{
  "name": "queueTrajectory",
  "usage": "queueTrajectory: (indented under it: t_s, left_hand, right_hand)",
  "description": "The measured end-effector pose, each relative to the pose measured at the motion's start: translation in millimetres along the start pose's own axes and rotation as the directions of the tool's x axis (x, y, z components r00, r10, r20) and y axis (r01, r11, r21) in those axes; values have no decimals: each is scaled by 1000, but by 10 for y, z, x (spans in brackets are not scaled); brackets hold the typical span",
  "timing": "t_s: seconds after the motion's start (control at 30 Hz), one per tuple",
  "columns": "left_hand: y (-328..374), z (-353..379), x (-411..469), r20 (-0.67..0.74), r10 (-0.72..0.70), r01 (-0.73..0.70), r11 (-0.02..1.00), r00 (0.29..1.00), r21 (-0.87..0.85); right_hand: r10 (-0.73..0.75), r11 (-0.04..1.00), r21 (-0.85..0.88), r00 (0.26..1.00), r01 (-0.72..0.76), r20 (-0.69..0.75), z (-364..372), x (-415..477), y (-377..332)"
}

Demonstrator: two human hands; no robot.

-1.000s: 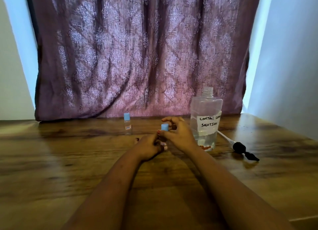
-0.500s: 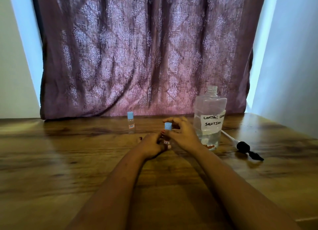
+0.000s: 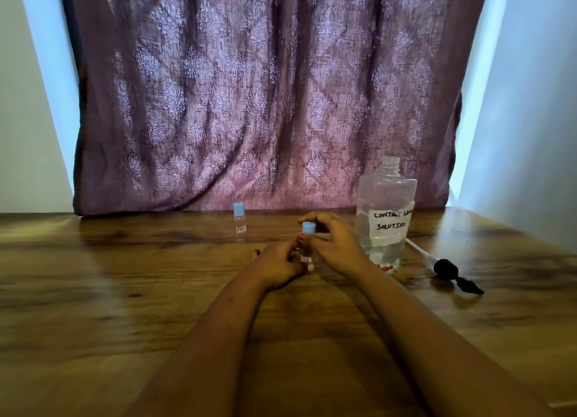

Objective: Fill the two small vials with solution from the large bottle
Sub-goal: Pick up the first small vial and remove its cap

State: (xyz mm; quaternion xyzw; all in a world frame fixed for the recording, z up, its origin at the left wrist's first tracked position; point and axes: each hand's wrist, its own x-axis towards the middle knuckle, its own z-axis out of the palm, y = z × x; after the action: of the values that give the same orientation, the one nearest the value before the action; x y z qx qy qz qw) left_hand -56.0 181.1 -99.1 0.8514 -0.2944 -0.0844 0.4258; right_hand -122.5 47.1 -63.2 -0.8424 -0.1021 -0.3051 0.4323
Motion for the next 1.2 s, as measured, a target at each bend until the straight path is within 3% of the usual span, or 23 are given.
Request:
queueTrajectory:
  t_s: [0.2,0.37,0.47,0.6,0.67,0.8,1.0,1.1,1.17,1.2]
  left_hand:
    - [16,-14,-24,-4,-3,3,1000,1000,-20]
    - [2,-111,-66,-23,-64,63,997,998,-39]
    - [-45,-128,-56,-28,-64,62,996,998,-65]
    - [-42,-128,-62,-33,-66,63,994,997,-91]
    - [-35,-122,-65,-37,-57,53,993,998,-106]
    - [-31,-112,-80,-41,-41,36,992,998,-118]
    - [-29,-62,-67,-50,-32,23,987,998,-157]
    - [-19,-53,-58,-69,-29,11,969,997,-246]
    - [92,-65,-120,-94,-25,-8,943,995,-333]
    - [137,-67,-151,-99,-35,-5,925,994,-381]
  right_hand:
    - [-35,974,212,978,79,-204,-65,19,-126]
    - [102,978,202,966,-54,-235,-66,6,-70]
    - [208,975,108,968,-194,-139,15,-20,39]
    - [363,928,-40,924,-370,-122,102,-108,152]
    - [335,916,-206,939,-345,-84,98,-111,186]
    - [340,878,-342,939,-336,-51,146,-89,227]
    - [348,872,-350,936,-342,-46,127,-91,172]
    - [214,920,-301,966,-249,-146,-50,-95,-57]
    - [-30,957,-286,961,-52,-275,-212,-98,-257]
    - [-149,963,-264,921,52,-360,-291,-108,-352]
